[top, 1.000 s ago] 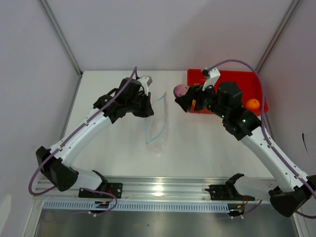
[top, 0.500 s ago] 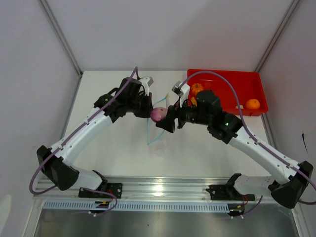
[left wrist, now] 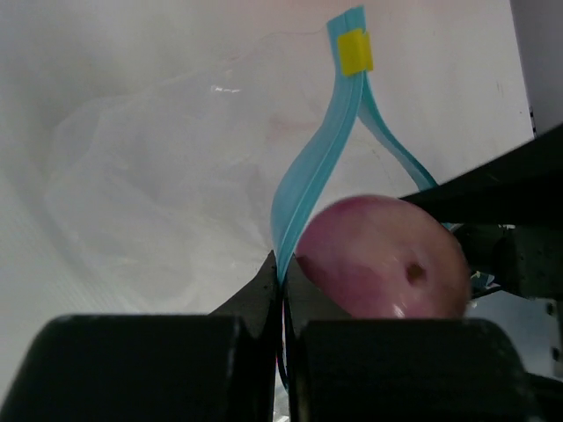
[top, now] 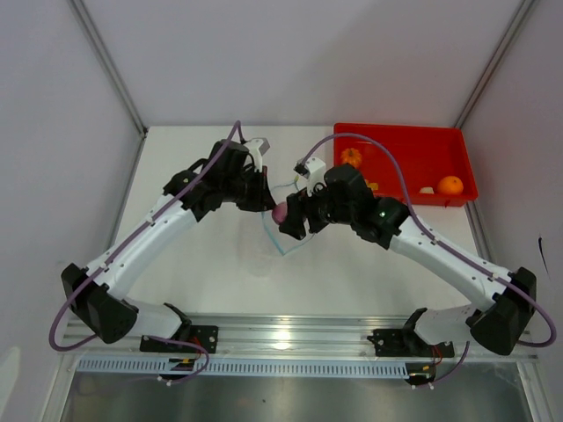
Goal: Place the food in the zip-top bag and seal the zipper
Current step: Place the fake vegetable in the zipper food storage bag.
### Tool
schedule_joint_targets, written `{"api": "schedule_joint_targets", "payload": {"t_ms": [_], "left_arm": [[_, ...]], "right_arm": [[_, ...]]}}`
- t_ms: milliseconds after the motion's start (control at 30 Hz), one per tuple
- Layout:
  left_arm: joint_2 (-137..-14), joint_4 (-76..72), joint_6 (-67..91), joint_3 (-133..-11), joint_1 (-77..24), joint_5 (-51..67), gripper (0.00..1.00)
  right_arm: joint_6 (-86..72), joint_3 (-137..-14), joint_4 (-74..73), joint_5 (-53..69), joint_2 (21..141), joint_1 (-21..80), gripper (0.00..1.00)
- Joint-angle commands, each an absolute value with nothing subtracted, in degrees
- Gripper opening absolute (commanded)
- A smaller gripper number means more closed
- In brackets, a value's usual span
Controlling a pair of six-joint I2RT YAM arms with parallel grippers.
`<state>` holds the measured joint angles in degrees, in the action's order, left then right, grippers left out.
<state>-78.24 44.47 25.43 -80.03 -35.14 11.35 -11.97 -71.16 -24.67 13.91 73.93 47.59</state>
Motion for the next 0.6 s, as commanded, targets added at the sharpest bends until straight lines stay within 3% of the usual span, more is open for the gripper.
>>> {"api": "schedule_joint_targets", "payload": {"t_ms": [0, 100, 167, 233, 300, 333, 367, 567], "left_arm": [[-75.06, 42.71, 26.63, -80.77, -35.24, 13.01, 0.01], [-74.27, 42.89, 26.46, -80.6, -35.33, 12.22, 0.01], [-74.18, 42.8, 26.46, -80.6, -35.33, 12.48, 0.0], [-74.18, 42.63, 26.46, -80.6, -35.33, 12.66, 0.01], [-74.18, 42.71, 26.37, -80.25, -35.33, 12.39, 0.01], [-74.27, 42.54, 26.37, -80.07, -35.33, 11.87, 0.0], [-74.09, 42.37, 26.37, -79.37, -35.33, 11.78, 0.01], [-74.18, 41.4, 26.28, -78.22, -35.33, 10.9, 0.01]], "right_arm": [[-12.66, -73.56, -31.01, 7.4, 75.93, 48.42, 0.29], [-12.92, -74.7, -32.69, 3.96, 76.11, 49.57, 0.31], [-12.83, -75.49, -32.78, 3.69, 76.46, 49.57, 0.48], [-12.57, -76.02, -32.26, 3.69, 76.73, 49.48, 0.72], [-12.83, -77.16, -31.82, 4.39, 77.17, 49.57, 0.79], [-13.27, -77.6, -31.47, 4.57, 77.25, 49.57, 0.93], [-13.53, -78.56, -30.94, 4.66, 77.26, 49.57, 0.98], [-13.8, -82.79, -31.81, 3.61, 76.38, 49.48, 1.0]]}}
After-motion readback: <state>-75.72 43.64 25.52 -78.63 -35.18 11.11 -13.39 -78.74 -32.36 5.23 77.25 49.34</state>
